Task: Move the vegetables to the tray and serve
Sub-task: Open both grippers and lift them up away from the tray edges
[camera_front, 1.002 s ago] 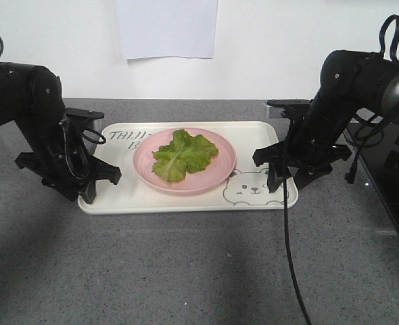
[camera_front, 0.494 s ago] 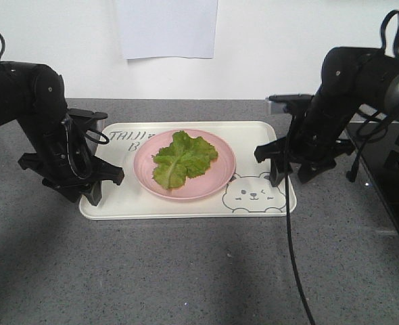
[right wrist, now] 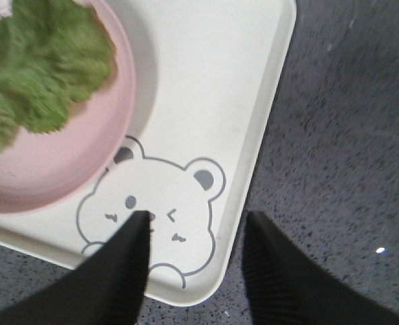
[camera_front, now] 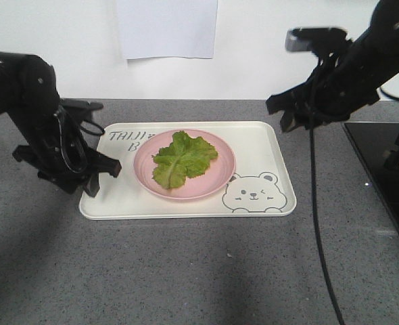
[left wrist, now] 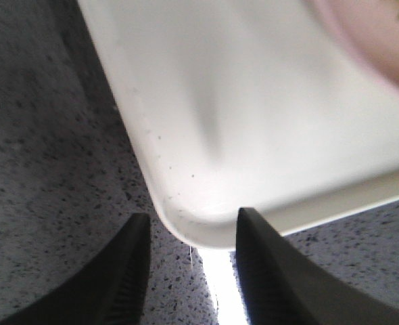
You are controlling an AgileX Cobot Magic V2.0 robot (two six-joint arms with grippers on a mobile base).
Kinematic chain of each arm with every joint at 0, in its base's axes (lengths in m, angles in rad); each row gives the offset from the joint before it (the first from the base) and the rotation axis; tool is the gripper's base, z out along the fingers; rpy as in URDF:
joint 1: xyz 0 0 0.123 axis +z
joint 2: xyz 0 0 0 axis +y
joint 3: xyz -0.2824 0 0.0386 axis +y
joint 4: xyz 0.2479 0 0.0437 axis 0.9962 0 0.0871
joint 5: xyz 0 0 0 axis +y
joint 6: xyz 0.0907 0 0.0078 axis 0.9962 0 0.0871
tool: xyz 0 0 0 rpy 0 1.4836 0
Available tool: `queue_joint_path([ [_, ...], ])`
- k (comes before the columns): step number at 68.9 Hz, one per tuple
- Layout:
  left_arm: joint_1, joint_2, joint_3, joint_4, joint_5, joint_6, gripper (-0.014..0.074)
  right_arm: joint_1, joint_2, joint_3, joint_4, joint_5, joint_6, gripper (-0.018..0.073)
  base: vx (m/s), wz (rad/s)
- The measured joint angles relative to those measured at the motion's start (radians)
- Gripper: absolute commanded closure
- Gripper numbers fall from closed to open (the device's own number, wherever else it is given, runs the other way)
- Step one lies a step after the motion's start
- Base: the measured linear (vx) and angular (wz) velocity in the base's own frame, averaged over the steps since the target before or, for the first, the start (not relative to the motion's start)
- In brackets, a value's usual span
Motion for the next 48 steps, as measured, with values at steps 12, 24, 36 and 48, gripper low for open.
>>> queue_joint_path([
  [12, 0.000, -0.104, 0.000, 0.000, -0.079, 0.000, 0.0469, 0.000, -0.103, 0.000, 0.007, -0.027, -0.041, 0.0573, 0.00, 0.00],
  [24, 0.000, -0.248, 0.000, 0.000, -0.184, 0.000, 0.0605, 0.000, -0.209, 0.000, 0.020, -0.047, -0.094, 0.0568, 0.00, 0.00],
  [36, 0.000, -0.390, 0.000, 0.000, -0.255, 0.000, 0.0605, 0.000, -0.312, 0.000, 0.041, -0.050, -0.133, 0.0568, 0.00, 0.00],
  [48, 0.000, -0.514, 0.014, 0.000, -0.293, 0.000, 0.0605, 0.000, -0.402, 0.000, 0.059, -0.050, -0.186, 0.0568, 0.00, 0.00],
])
